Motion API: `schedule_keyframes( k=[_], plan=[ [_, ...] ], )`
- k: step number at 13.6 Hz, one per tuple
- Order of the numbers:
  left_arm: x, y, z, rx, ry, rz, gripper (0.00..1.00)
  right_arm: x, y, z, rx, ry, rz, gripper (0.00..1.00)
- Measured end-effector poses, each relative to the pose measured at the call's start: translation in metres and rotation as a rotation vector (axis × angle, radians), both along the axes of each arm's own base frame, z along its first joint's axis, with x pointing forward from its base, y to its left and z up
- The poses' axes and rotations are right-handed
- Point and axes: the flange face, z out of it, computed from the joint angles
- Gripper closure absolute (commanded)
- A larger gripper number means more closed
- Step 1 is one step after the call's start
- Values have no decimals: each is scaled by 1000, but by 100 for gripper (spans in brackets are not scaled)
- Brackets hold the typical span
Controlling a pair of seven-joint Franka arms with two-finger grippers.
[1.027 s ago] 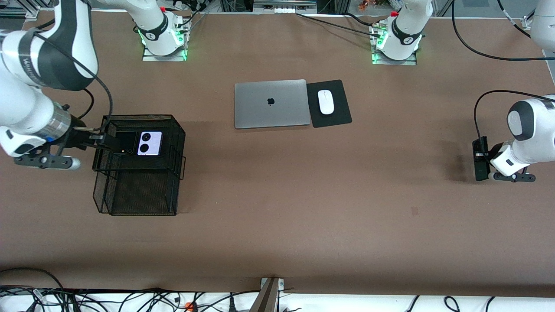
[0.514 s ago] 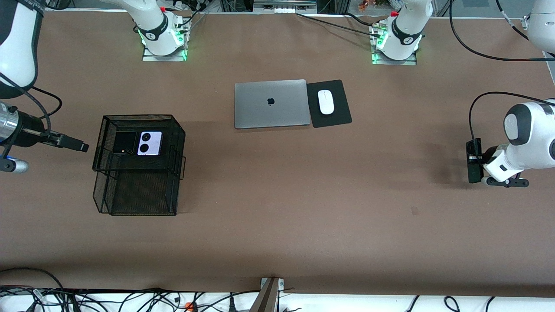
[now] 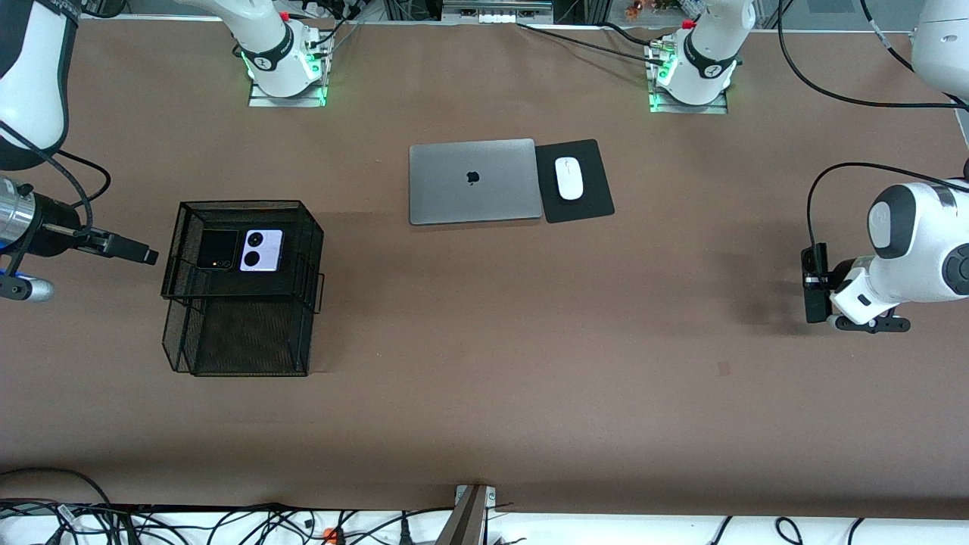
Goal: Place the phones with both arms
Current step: 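Carry the black bar phone toward the table middle with the left gripper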
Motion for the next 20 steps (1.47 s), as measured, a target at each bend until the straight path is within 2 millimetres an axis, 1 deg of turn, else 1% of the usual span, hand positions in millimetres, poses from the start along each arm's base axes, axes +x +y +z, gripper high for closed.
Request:
schedule_keyframes(
  k=[2,3,4,6,9,11,13,15,17,19,20],
  plan=[
    [4,-17,1,4,-3,-5,100,0,2,0,-7,2,6,0],
    [8,-32,2,5,-6,-19,100,0,3,0,-8,2,8,0],
    [13,-52,5,4,-5,-27,100,0,4,0,-8,3,10,0],
    [22,-101,14,-12,-8,-26,100,0,7,-1,-7,3,14,0],
    [30,-180,26,-56,-22,0,100,1,13,-1,-7,4,22,0],
    [31,-245,31,-71,-32,64,100,1,20,-1,-17,6,36,0],
    [32,-317,32,-54,-48,143,100,1,31,0,-50,10,65,0],
    [31,-379,21,-42,-53,209,100,0,43,0,-71,11,85,0],
    [24,-432,-1,-38,-42,223,100,0,48,1,-77,10,91,0],
    [19,-476,-16,-49,-44,204,100,0,47,1,-78,10,90,0],
    [18,-497,-17,-60,-54,197,100,0,47,2,-78,10,90,0]
  ],
)
